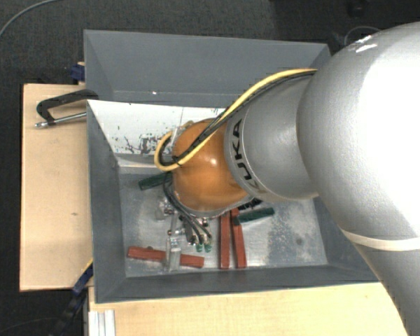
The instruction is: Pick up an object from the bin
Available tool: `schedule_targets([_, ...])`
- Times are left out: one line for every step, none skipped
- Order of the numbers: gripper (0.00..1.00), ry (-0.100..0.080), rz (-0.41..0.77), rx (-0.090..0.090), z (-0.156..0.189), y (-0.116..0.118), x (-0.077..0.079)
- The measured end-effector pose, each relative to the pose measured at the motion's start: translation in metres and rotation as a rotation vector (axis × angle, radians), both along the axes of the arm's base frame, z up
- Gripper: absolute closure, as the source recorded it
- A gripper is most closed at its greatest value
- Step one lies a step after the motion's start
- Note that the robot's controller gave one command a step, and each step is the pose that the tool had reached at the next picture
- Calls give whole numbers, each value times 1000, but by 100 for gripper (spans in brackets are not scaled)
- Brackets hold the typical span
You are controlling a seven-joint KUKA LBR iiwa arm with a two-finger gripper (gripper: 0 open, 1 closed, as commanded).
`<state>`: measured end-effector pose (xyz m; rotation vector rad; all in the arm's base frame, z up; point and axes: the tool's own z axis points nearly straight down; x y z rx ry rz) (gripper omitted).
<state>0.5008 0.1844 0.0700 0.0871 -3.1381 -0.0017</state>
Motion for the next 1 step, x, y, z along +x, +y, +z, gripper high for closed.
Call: schedule_targets([0,-2,-30,0,1,5,-8])
